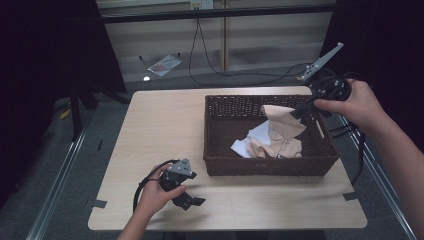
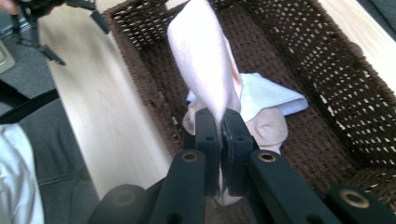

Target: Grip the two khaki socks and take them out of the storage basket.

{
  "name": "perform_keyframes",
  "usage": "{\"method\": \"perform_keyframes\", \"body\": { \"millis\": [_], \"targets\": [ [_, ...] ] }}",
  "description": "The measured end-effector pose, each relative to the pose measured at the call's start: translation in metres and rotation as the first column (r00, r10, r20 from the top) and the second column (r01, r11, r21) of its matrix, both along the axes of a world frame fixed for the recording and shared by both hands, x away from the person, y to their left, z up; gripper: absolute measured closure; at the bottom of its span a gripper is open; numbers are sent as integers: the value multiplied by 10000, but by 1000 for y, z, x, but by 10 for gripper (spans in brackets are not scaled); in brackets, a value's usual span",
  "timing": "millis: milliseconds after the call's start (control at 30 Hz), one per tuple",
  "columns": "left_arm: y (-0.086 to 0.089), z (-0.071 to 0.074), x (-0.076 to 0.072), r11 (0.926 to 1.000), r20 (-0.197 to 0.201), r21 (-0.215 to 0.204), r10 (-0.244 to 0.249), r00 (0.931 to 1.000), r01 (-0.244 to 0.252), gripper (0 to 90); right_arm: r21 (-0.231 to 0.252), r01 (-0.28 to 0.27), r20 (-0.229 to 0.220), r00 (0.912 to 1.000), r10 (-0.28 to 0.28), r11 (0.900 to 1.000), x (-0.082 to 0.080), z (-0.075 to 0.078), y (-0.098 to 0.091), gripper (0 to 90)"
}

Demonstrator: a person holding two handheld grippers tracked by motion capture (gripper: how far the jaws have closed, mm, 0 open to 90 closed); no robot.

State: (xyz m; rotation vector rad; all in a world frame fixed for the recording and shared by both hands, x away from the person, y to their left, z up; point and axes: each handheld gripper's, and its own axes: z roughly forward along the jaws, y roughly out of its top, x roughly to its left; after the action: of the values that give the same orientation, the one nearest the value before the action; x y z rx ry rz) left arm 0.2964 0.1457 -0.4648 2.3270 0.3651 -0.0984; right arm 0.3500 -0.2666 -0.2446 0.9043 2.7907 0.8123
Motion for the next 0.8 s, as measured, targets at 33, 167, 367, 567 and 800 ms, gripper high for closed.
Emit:
{"method": "perform_keyframes", "body": {
  "millis": [33,167,367,567,800],
  "targets": [
    [0,0,0,10000,-4,16,-18,10000,18,40,-29,-37,-20,10000,37,10000,-2,1,0,879],
    [0,0,0,10000,36,42,3,10000,-3,39,65,-272,27,9996,272,9996,-12,5,-1,878],
    [0,0,0,9999,28,-40,100,9999,-100,39,206,-693,-63,9976,694,9974,-26,9,-1,877],
    [0,-1,1,9999,-76,132,-19,10000,20,45,271,-1282,-107,9916,1285,9914,-41,7,2,875],
    [-2,-2,0,9995,-86,295,-102,9999,105,44,295,-1860,-225,9822,1867,9821,-55,-4,6,874]
  ]
}}
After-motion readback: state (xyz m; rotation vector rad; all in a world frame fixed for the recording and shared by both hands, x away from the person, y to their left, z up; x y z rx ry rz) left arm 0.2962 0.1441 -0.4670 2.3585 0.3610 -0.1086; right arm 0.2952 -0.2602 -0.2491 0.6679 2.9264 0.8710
